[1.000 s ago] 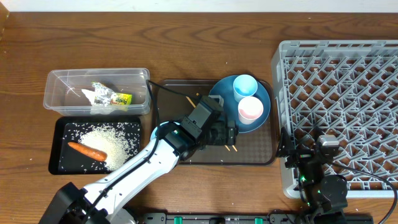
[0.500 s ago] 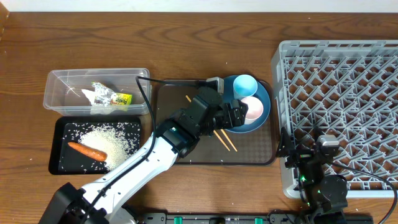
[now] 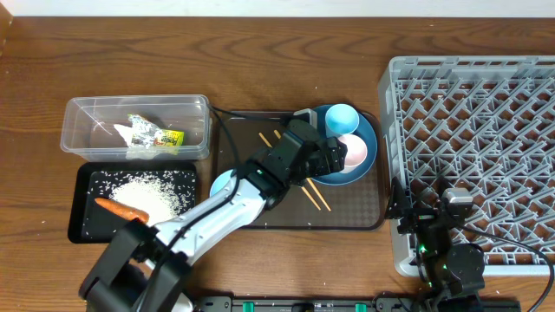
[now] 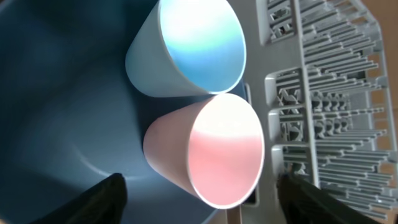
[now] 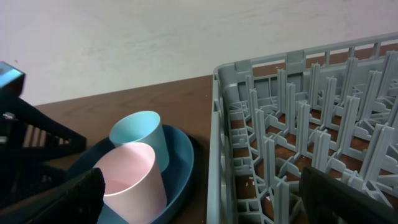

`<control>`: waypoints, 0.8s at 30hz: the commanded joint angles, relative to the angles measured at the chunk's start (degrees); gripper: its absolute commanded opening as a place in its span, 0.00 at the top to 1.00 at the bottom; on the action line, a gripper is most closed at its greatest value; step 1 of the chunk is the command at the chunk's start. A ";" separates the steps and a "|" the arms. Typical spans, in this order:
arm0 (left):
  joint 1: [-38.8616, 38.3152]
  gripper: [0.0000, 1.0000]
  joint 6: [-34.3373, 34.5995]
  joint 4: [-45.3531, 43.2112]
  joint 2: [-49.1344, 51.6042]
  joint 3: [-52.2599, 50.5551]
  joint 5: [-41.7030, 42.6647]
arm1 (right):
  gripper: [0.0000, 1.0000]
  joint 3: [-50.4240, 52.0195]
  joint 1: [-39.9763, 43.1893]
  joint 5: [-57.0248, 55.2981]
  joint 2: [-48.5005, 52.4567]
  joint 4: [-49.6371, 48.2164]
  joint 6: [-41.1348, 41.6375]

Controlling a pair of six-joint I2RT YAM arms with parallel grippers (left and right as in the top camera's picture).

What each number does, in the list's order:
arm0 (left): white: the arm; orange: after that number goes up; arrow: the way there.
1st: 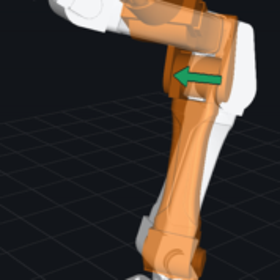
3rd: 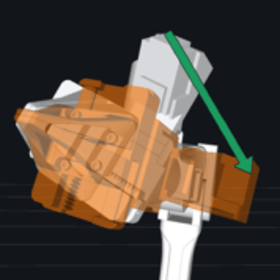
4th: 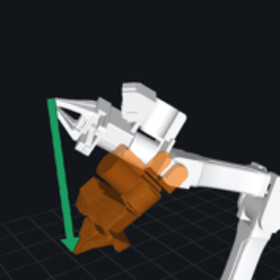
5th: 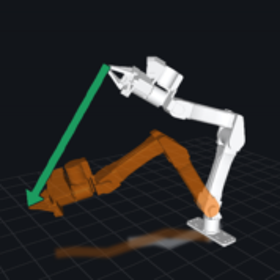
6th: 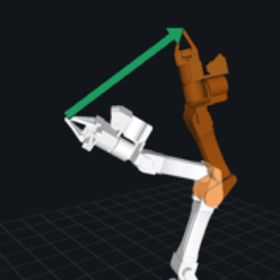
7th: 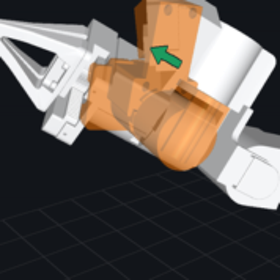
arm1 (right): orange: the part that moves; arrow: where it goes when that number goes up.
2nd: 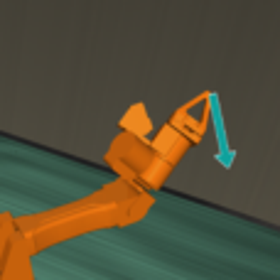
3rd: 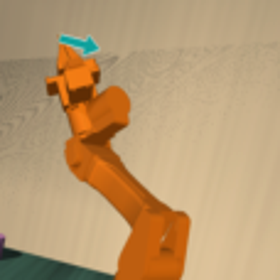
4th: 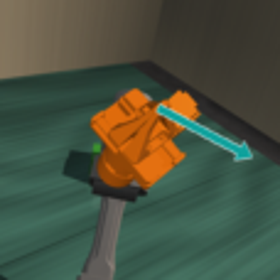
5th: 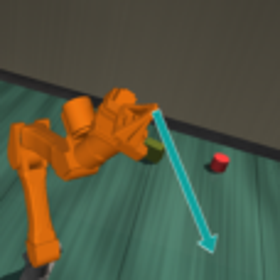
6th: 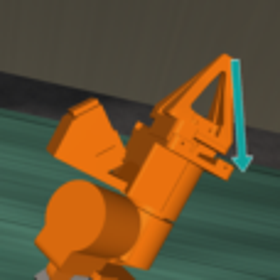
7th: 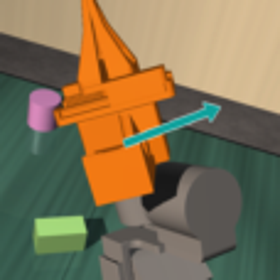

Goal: Sort waste into correct bins and load items into the dishwasher rack
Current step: 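Move the left gripper onto the pink cup on the blue plate and grasp it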

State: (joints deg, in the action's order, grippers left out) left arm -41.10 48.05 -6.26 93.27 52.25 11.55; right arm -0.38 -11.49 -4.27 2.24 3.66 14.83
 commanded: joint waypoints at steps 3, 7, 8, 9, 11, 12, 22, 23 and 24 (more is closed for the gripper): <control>-1.09 0.21 -0.09 -0.55 2.47 1.46 -1.20 | 0.01 0.07 0.07 -0.02 0.04 0.22 -0.33; -1.88 0.21 -0.09 -1.84 3.72 1.46 -2.21 | 0.01 0.07 0.07 0.00 0.04 0.24 -0.33; -2.01 0.21 -0.09 -2.27 3.96 1.46 -2.21 | 0.01 0.07 0.07 0.00 0.04 0.22 -0.33; -2.01 0.21 -0.09 -2.45 4.09 1.46 -2.21 | 0.01 0.07 0.07 0.00 0.04 0.22 -0.33; -2.05 0.22 -0.13 -2.43 4.37 1.46 -2.23 | 0.01 0.07 0.07 0.00 0.04 0.22 -0.33; -2.05 0.23 -0.13 -2.43 4.59 1.46 -2.25 | 0.01 0.07 0.07 0.00 0.04 0.22 -0.33; -2.34 0.43 -0.11 -2.45 6.38 1.46 -6.27 | 0.01 0.07 0.07 0.00 0.04 0.22 -0.33; -2.34 0.45 -0.11 -2.43 6.40 1.46 -6.27 | 0.01 0.07 0.07 0.00 0.04 0.22 -0.33; -2.38 0.45 -0.13 -2.38 6.45 1.46 -6.27 | 0.01 0.07 0.07 0.00 0.04 0.22 -0.33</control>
State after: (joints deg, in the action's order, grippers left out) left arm -43.29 48.10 -8.60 99.26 52.27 7.18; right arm -0.38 -11.49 -4.27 2.24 3.66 14.83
